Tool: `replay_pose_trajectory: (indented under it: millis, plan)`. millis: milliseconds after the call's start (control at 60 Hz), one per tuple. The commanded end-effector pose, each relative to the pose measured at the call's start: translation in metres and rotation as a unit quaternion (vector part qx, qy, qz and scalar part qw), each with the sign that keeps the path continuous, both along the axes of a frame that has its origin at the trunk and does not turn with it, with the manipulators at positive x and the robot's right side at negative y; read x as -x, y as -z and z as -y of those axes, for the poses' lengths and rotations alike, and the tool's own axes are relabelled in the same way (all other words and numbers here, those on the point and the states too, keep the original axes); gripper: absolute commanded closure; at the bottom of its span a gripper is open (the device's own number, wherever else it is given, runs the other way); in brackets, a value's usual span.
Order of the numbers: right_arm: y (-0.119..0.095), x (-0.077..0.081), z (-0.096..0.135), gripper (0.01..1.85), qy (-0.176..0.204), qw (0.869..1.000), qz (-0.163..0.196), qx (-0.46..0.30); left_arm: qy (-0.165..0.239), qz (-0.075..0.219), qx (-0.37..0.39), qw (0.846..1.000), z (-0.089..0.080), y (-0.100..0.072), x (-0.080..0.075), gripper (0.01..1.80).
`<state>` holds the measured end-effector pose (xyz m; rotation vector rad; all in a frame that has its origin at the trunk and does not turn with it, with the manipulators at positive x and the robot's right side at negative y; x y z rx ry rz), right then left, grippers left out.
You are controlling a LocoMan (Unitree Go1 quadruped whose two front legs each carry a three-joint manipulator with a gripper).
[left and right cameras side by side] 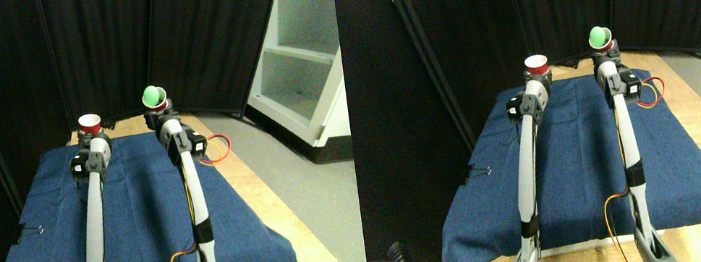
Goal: Pour (bimanual)
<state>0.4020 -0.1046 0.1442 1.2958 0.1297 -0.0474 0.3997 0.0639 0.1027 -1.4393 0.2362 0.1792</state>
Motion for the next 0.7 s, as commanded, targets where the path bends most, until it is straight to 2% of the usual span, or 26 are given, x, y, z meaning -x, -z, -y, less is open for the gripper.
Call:
replay_pose_trajectory:
  millis: [17,450,700]
  plan:
    - [-0.014,0.002,-0.006,1.53,-0.016,1.0,0.025,0.0,-0.008,0.015,0.02,1.0,0.007,-0.005,0.003,1.48]
    - [-0.013,-0.003,-0.013,1.53,-0.034,0.998,0.017,0.058,0.016,-0.012,0.045,0.999,0.037,0.008,0.018,1.48]
    - [-0.013,-0.005,-0.016,1.53,-0.046,0.991,0.021,0.12,0.03,-0.008,0.047,0.998,0.047,0.007,0.023,1.48]
